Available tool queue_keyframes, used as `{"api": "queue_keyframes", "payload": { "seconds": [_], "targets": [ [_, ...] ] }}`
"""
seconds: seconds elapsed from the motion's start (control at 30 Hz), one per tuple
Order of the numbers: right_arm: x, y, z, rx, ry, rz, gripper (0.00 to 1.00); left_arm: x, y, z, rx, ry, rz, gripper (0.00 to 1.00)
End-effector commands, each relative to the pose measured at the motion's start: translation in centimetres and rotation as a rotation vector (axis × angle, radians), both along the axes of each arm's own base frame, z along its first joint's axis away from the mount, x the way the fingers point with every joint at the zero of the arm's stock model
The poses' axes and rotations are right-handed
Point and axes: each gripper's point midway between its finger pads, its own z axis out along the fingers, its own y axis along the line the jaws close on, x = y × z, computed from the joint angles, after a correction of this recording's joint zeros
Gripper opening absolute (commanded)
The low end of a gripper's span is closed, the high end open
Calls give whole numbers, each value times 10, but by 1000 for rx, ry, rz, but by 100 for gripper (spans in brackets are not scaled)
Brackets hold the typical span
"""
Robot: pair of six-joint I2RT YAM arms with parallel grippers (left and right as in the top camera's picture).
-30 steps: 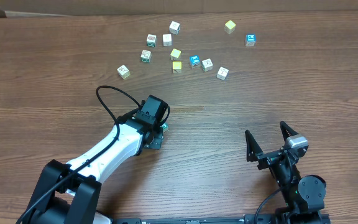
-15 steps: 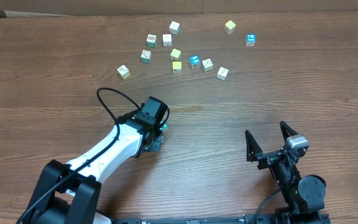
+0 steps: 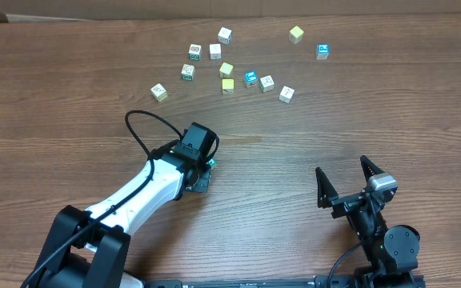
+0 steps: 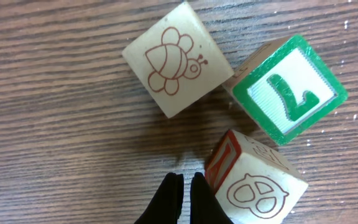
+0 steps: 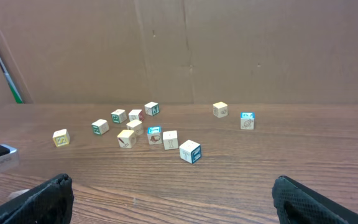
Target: Form a circle
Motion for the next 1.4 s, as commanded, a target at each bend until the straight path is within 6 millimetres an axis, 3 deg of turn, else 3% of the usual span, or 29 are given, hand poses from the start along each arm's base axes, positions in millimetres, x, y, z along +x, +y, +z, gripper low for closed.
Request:
{"api": "queue_keyframes", "payload": {
  "seconds": [0.0, 0.33, 0.43, 0.7, 0.8, 0.87, 0.97, 1.03, 1.17, 1.37],
  "targets": [
    [1, -1, -2, -4, -4, -7, 100, -1, 1, -3, 1, 8, -20, 4],
    [0, -1, -2, -4, -4, -7, 100, -4, 8, 4, 42, 35, 17, 4],
    [0, -1, -2, -4, -4, -7, 100, -1, 12, 15, 48, 45, 37, 4],
    [0, -1, -2, -4, -4, -7, 100, 63, 46, 110, -12, -148, 342, 4],
    [0, -1, -2, -4, -4, -7, 100, 84, 62, 134, -104, -192, 424, 4],
    [0, -1, -2, -4, -4, -7, 100, 93, 77, 141, -145, -208, 473, 10],
    [0, -1, -2, -4, -4, -7, 100, 95, 103, 141, -141, -214, 543, 45],
    [0, -2, -2, -4, -4, -7, 100, 94, 121, 141, -128, -216, 590, 51],
    [0, 2, 3, 40, -10, 13, 100, 93, 155, 141, -107, -228, 678, 84],
    [-6, 9, 28, 214, -18, 64, 100, 84, 206, 142, -73, -243, 815, 98]
  ]
}}
